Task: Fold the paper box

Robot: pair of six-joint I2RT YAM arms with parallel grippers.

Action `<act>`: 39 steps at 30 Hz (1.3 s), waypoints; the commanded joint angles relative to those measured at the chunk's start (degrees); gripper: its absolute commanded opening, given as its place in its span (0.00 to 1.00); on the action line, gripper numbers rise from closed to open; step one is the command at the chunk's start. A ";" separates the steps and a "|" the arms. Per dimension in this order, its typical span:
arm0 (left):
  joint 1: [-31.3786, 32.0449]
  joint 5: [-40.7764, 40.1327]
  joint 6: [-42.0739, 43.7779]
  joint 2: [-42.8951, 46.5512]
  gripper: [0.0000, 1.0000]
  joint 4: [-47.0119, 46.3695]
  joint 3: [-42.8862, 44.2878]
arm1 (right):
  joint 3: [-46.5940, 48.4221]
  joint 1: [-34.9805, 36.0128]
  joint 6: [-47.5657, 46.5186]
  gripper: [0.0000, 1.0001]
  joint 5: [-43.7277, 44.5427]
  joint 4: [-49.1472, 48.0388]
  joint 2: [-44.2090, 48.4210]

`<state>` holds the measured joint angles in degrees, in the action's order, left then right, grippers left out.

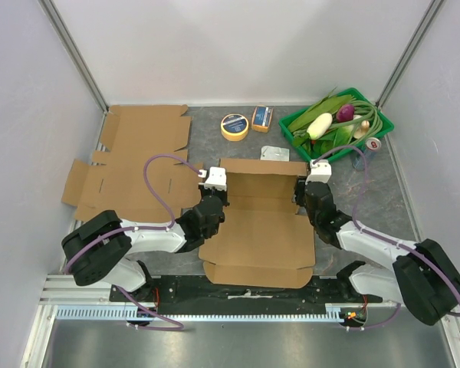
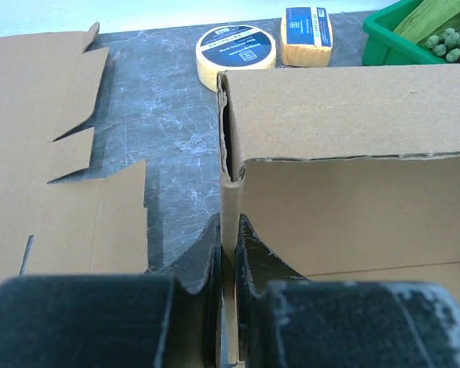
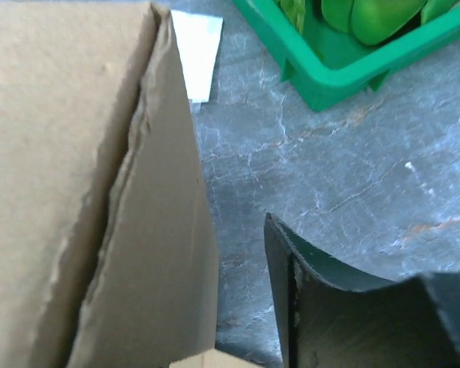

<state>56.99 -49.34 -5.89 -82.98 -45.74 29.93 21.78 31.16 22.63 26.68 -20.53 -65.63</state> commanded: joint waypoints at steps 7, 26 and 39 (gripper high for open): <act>0.22 -3.47 -1.13 -0.25 0.02 -2.00 1.61 | 3.28 6.61 12.52 0.00 30.24 3.68 -10.92; 0.05 12.06 -14.39 14.14 0.70 18.02 -2.86 | 14.87 9.98 17.69 0.98 15.02 33.78 -12.78; -15.14 55.46 -25.74 40.80 0.82 57.60 9.26 | 18.00 9.63 13.77 0.98 -11.39 54.18 24.04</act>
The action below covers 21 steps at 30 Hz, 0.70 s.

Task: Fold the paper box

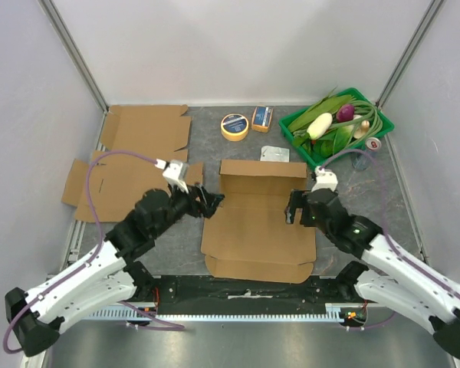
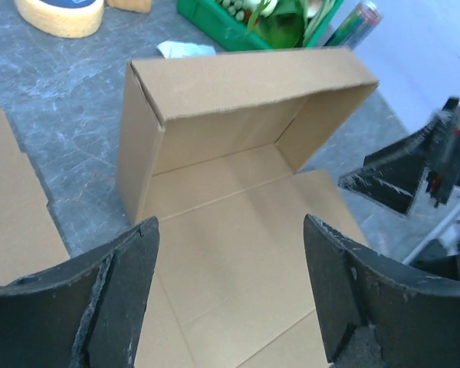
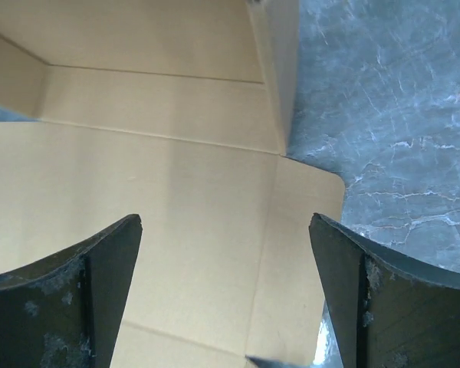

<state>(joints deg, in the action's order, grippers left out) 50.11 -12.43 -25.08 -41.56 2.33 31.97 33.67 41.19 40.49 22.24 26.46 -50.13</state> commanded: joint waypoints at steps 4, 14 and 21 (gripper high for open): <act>-16.52 26.47 -9.97 -7.10 0.83 6.03 12.41 | 17.20 -10.49 -10.23 0.98 -14.39 10.98 4.18; -31.39 52.23 -19.74 -24.17 0.66 -12.51 14.45 | 15.23 -44.42 -7.56 0.82 -61.74 -8.49 -8.49; -31.65 51.80 -17.81 -29.36 0.64 -15.60 12.95 | 8.61 -44.97 0.18 0.70 -66.61 -25.98 -10.86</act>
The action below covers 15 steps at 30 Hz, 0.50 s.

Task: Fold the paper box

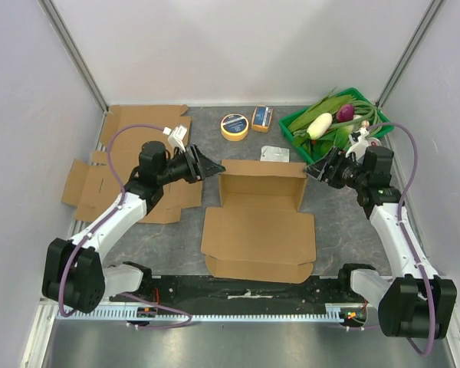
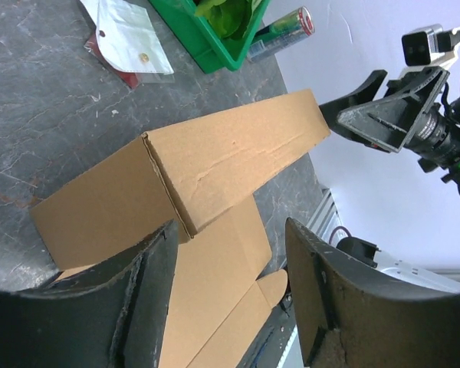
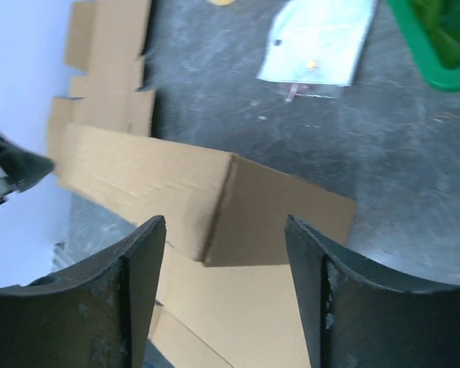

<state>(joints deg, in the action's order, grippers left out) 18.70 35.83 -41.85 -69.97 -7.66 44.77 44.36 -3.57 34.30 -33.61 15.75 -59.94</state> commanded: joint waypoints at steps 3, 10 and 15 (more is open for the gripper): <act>-0.24 2.31 -0.17 -1.48 0.63 -5.52 0.22 | -3.49 -0.12 7.53 0.70 -10.35 -18.21 -0.97; -0.33 1.08 0.89 -5.08 0.48 -5.26 0.75 | -5.33 -0.21 5.60 0.65 -9.03 -16.89 -1.23; -0.24 0.64 2.03 -6.93 0.44 -4.64 0.05 | -7.27 -0.12 4.02 0.59 -7.35 -16.19 -1.58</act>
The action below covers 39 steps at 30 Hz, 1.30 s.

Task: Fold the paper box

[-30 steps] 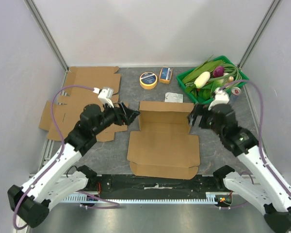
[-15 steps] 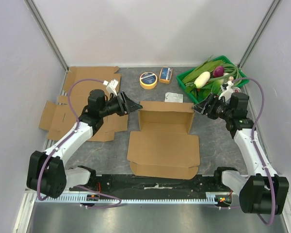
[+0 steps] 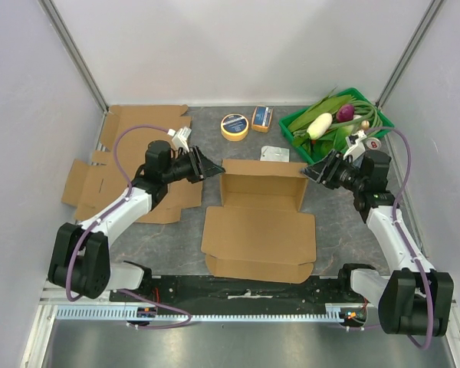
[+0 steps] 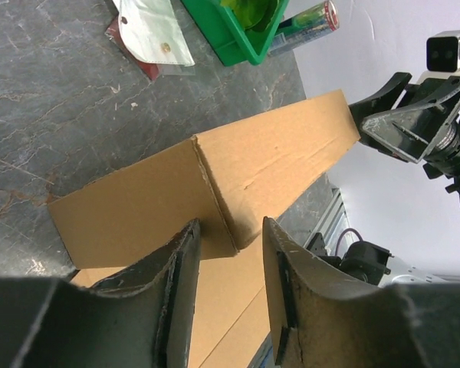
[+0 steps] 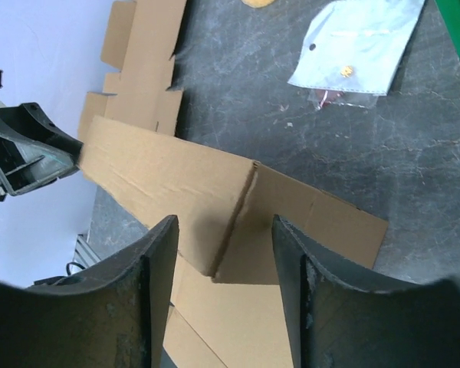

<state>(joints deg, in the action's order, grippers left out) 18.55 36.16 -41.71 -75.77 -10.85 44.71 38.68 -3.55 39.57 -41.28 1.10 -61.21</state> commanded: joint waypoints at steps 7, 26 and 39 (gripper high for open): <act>0.00 -1.00 1.90 -2.02 0.33 -2.33 -2.60 | -5.44 -0.14 -2.83 0.42 3.04 -1.19 0.22; 0.09 -3.03 3.83 0.70 0.21 -0.40 -8.50 | -13.28 -0.14 -5.12 0.27 9.90 4.35 2.41; 0.26 -17.95 13.14 22.92 0.74 19.09 3.19 | 14.32 -0.23 -9.24 0.97 40.69 37.99 5.74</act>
<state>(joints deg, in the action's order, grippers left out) 18.72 27.05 -35.86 -62.74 -0.30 43.29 46.50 -3.55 33.85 -20.84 20.99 -57.91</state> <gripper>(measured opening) 0.722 0.934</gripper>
